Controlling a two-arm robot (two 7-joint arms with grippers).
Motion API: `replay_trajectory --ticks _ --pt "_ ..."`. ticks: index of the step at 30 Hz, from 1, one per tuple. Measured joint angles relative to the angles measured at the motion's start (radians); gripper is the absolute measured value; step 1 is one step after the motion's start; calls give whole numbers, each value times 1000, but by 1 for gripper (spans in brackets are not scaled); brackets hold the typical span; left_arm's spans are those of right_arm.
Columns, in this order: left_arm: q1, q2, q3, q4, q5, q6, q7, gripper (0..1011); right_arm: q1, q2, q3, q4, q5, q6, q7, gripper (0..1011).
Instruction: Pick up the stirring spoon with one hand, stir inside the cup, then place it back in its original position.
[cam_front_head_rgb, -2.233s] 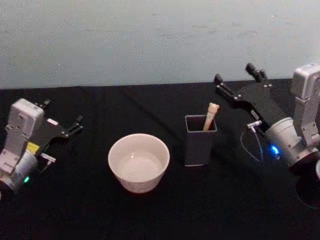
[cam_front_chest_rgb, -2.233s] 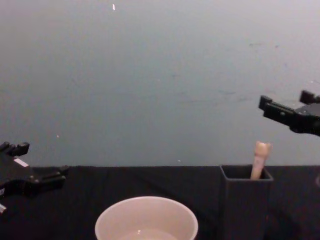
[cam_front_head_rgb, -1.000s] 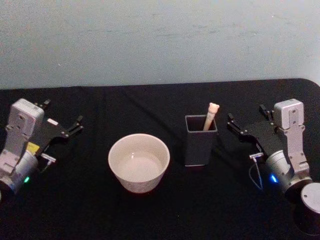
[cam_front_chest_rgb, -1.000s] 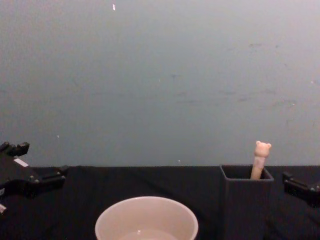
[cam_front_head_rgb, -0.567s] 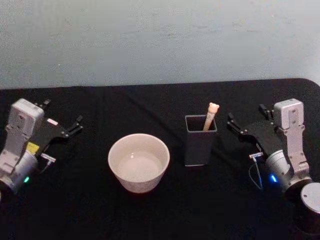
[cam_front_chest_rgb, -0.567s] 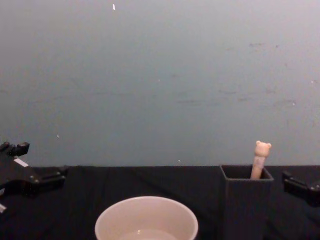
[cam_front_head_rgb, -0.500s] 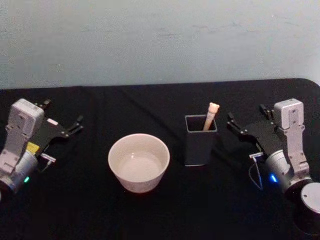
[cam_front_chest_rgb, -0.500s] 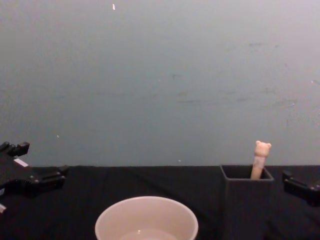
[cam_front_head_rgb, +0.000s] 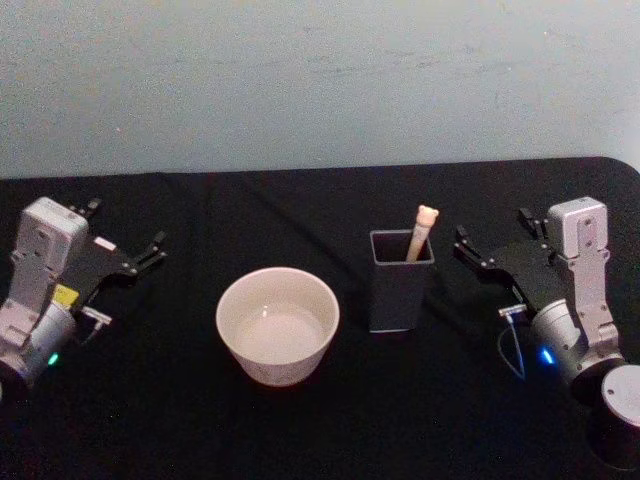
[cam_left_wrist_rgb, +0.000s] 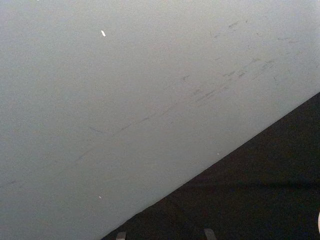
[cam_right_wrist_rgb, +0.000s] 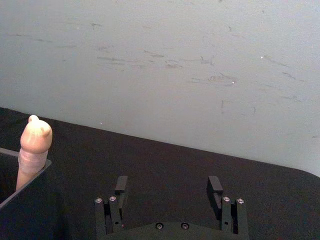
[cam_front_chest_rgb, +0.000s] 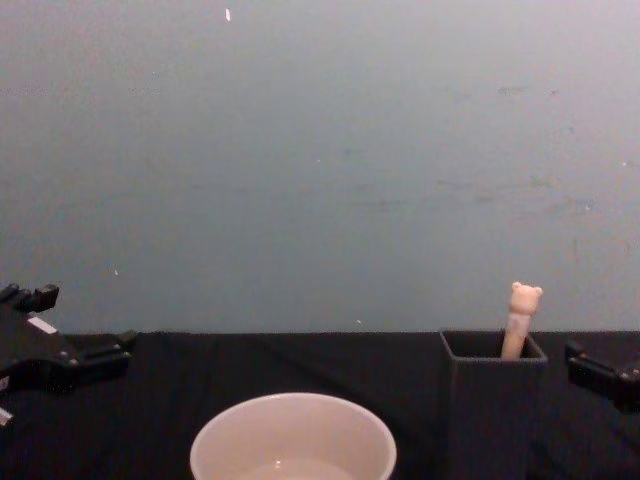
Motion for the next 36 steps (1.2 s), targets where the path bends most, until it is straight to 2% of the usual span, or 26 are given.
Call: replay_trajectory --ticks 36 --pt "0 0 0 0 0 0 0 1001 0 0 0 0 0 0 0 1003"
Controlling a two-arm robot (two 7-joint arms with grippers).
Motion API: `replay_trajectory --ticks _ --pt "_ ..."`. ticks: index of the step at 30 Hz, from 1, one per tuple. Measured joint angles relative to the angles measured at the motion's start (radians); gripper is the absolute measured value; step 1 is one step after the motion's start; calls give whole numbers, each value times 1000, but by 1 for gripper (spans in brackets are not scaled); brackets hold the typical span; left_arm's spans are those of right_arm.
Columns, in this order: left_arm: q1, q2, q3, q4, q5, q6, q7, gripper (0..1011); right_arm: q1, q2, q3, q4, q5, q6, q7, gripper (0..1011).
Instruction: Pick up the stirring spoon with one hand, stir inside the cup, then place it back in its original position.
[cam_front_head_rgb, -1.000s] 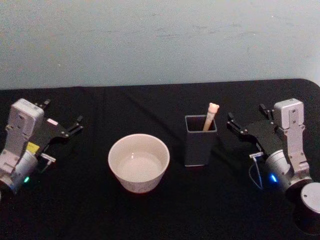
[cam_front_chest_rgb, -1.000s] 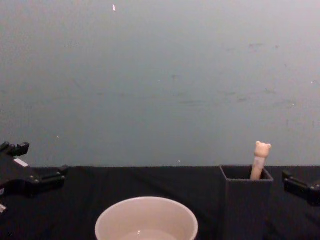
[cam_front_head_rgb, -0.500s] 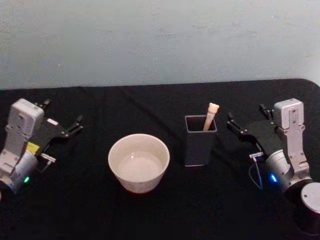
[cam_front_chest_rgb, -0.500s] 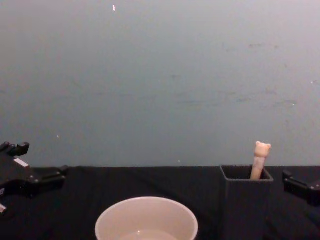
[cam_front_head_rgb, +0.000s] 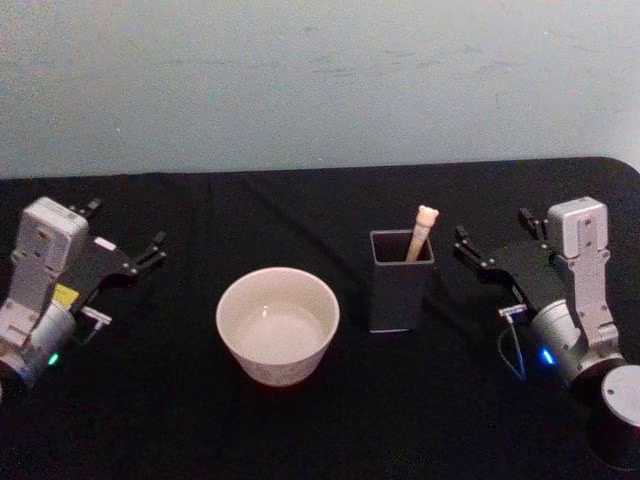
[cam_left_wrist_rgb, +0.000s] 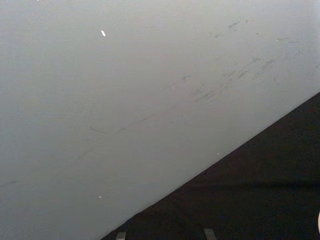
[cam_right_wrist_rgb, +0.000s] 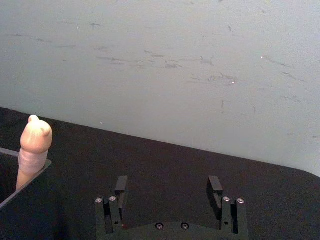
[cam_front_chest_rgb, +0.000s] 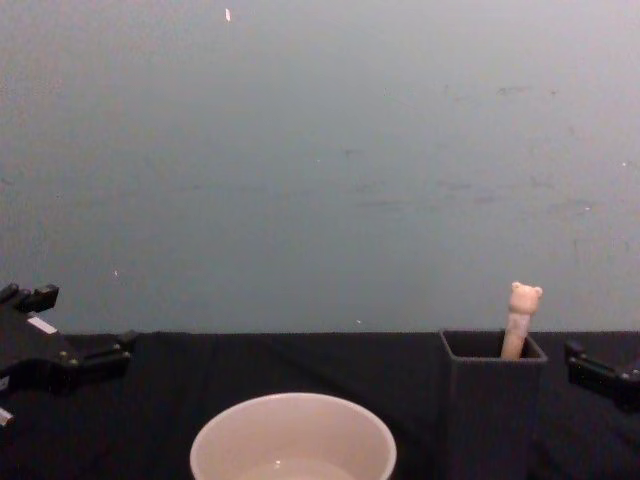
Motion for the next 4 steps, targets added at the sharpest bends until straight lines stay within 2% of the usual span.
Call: replay_trajectory --ticks 4 --pt "0 0 0 0 0 0 0 1001 0 0 0 0 0 0 0 1003"
